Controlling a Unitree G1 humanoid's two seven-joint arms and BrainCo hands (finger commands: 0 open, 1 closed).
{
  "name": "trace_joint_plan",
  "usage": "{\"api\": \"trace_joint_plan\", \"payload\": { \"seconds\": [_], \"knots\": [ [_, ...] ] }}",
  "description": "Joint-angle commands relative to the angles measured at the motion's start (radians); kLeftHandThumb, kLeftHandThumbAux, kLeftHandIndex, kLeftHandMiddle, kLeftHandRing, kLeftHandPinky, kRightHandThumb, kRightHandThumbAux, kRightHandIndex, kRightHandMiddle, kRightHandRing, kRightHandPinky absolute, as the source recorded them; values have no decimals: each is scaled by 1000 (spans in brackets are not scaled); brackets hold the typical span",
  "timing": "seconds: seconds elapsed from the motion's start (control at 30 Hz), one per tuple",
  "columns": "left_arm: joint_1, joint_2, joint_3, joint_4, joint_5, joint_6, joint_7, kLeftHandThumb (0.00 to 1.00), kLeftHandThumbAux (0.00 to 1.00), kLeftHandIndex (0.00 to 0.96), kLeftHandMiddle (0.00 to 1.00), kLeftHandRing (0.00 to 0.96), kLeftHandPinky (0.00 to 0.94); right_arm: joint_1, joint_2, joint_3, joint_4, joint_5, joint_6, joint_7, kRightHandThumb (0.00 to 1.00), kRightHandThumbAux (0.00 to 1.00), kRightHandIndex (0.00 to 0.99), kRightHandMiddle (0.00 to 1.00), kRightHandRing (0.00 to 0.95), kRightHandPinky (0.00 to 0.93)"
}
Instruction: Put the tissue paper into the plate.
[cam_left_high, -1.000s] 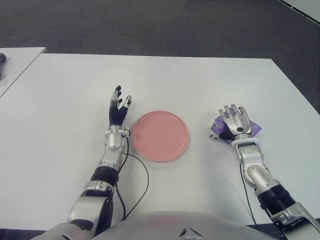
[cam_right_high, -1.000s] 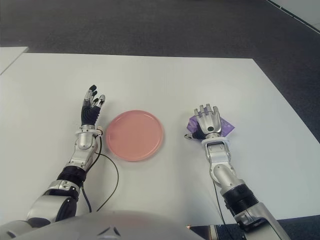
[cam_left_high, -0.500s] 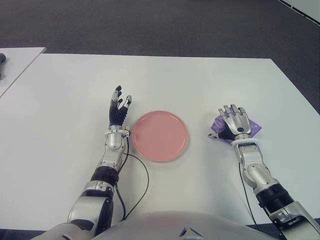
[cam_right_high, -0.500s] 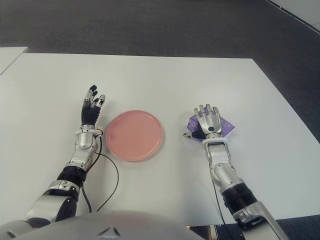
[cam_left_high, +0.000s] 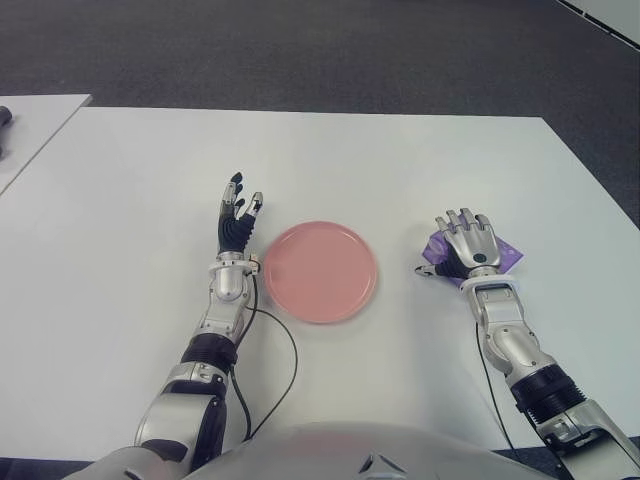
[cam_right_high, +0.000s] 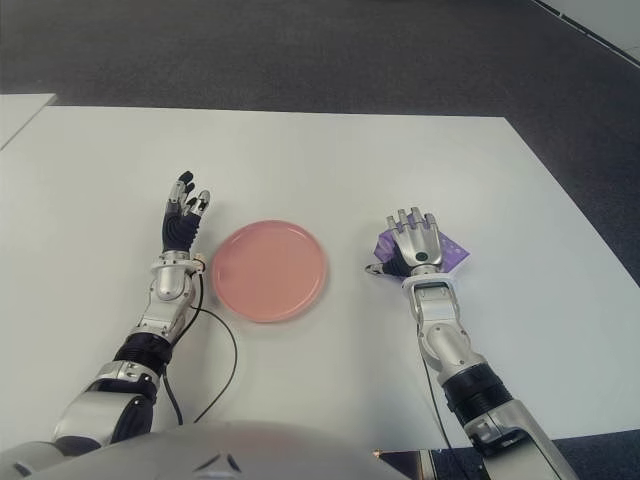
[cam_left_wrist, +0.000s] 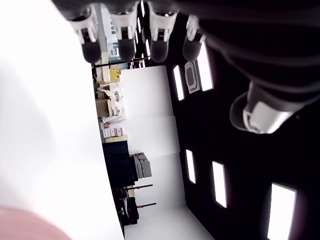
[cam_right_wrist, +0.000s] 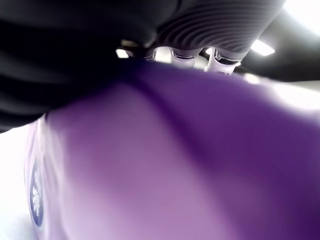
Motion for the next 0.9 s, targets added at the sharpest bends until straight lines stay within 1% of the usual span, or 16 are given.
{"api": "trace_joint_plan", "payload": {
  "seconds": [0.03,0.23,0.43,0.5,0.57,0.7,0.8,0.9],
  "knots": [
    [13,1,2,10,0,11,-6,9,474,0,0,0,0,20,22,26,43,17,-18,10,144,341,0,0,0,0],
    [12,2,2,8,6,19,2,9,473,0,0,0,0,27,39,16,52,25,-3,-41,145,338,0,0,0,0],
    [13,3,1,4,10,26,6,10,462,0,0,0,0,79,46,-1,8,23,21,-121,159,346,0,0,0,0],
    [13,3,1,2,11,27,8,10,461,0,0,0,0,113,45,-8,-29,13,31,-150,164,353,0,0,0,0],
    [13,2,2,1,11,27,10,12,461,0,0,0,0,131,47,-12,-45,4,38,-180,169,370,0,0,0,0],
    [13,0,4,1,9,24,11,14,464,0,0,0,0,138,53,-14,-43,-13,49,-225,159,397,0,0,0,0],
    [11,-3,6,4,5,17,9,16,469,0,0,0,0,153,68,-18,-61,-47,86,-247,144,408,0,0,0,0],
    [11,-4,5,4,5,19,5,16,470,0,0,0,0,160,84,-25,-68,-57,110,-265,135,409,0,0,0,0]
  ]
}}
